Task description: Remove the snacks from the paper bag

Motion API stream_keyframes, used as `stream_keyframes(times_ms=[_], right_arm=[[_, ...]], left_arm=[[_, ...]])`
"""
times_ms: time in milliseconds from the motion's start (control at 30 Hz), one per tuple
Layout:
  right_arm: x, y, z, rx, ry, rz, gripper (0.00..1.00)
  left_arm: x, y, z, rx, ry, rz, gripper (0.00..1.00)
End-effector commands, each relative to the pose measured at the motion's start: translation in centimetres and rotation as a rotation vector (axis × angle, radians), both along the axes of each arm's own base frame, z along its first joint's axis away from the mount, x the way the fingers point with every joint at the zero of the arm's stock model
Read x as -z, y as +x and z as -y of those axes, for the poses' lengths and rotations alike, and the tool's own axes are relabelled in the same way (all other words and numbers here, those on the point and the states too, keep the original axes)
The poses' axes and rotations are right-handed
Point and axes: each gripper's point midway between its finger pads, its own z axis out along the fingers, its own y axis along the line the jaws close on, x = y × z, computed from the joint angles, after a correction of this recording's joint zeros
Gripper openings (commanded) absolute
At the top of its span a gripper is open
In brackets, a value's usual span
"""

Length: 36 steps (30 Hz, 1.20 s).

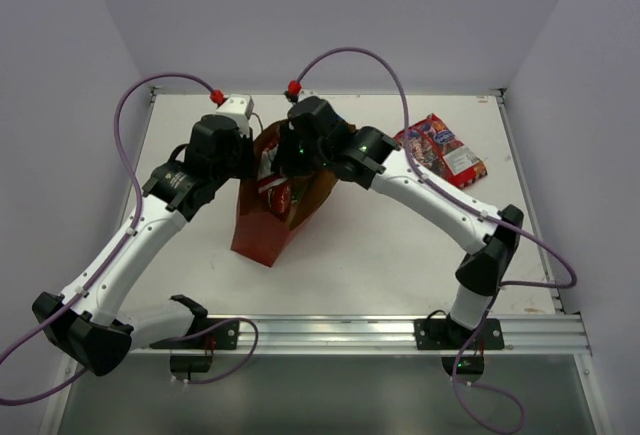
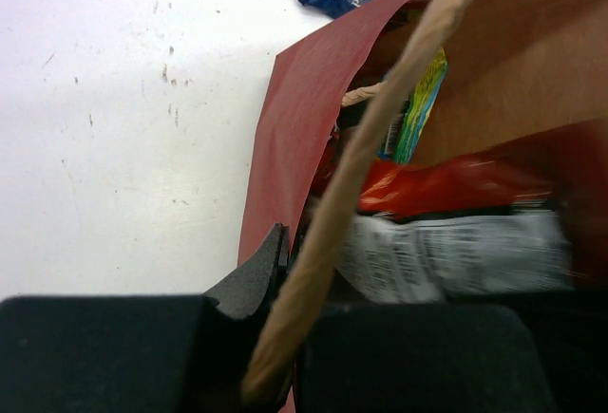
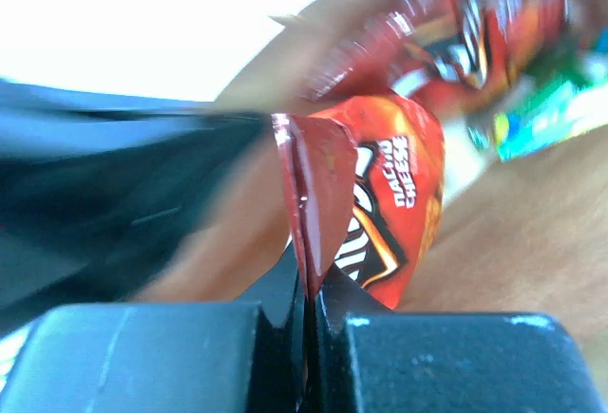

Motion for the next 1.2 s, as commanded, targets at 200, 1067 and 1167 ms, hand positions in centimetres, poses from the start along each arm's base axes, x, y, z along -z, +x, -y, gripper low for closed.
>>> stream_keyframes(times_ms=[200,1067,1167], right_arm=[[-22.8,-2.3,8.0,-0.022,0.384,0.414,0.0],[-0.6,1.7,22.0,0.244,0.12,0.155,0.0],[2.3,1.4,17.5,0.092,0.186,0.061,0.0]], left_arm=[[-2.7,0.9,-0.6,-0.071,-0.051,0.119,0.0],[-3.2,0.0,-5.0,-0.197,0.05,0.142,0.0],[-3.1,-0.2,-5.8,-0.213,0.061,0.142,0.0]])
